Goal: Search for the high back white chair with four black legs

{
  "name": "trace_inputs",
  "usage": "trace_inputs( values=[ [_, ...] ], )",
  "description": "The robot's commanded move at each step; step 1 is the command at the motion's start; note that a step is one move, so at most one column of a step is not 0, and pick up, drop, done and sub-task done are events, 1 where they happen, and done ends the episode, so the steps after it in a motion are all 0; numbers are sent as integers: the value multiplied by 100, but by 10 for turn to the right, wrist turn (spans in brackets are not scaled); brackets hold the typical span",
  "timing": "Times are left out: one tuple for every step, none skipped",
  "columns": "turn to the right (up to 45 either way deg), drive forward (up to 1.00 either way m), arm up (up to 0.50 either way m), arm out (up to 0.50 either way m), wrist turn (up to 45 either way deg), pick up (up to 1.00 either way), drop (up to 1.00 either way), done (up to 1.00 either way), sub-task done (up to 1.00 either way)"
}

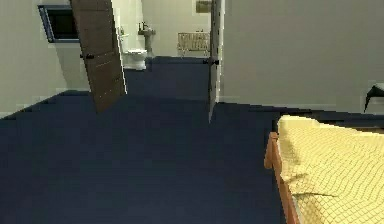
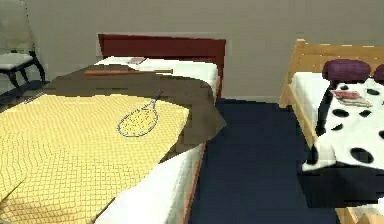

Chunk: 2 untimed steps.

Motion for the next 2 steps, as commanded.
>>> trace_inputs(
  values=[
    [0,100,0,0,0,0,0,0,0],
    [60,0,0,0,0,0,0,0,0]
  ],
)
